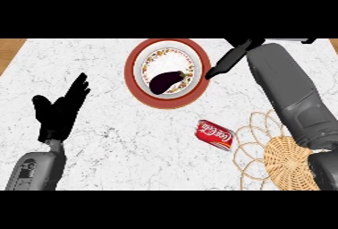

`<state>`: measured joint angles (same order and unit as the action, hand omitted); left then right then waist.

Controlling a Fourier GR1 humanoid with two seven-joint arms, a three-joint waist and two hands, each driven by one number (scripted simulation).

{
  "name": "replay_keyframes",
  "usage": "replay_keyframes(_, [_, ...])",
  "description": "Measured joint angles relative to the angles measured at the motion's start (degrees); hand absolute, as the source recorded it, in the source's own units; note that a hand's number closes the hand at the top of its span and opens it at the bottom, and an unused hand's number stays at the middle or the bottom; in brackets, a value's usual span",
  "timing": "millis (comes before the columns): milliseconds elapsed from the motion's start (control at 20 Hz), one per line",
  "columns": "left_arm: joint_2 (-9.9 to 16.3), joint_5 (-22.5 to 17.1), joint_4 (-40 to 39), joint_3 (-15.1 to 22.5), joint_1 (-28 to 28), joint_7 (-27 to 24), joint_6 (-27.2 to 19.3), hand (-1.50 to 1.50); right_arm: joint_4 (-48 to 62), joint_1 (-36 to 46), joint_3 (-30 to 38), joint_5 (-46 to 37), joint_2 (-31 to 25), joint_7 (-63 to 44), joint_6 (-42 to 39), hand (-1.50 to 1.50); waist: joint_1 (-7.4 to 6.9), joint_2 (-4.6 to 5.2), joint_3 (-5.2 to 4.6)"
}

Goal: Pick the eggplant from the placemat and place it in the plate

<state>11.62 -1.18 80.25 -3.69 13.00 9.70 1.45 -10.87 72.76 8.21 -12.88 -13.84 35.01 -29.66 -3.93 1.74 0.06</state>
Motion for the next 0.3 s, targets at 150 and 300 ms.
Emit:
replay_keyframes(150, [-0.5, 0.0, 0.4, 0.3, 0.0, 0.4, -0.1, 0.00, 0.3, -0.6, -0.5, -0.8, -1.3, 0.7, 0.4, -1.50, -0.34, 0.10, 0.01])
replay_keyframes(300, [-0.9, 0.4, -0.3, 0.6, 0.4, -0.2, -0.4, 0.00, 0.6, -0.6, -1.0, -1.6, -2.3, 0.9, 0.7, -1.50, -0.55, 0.28, 0.02])
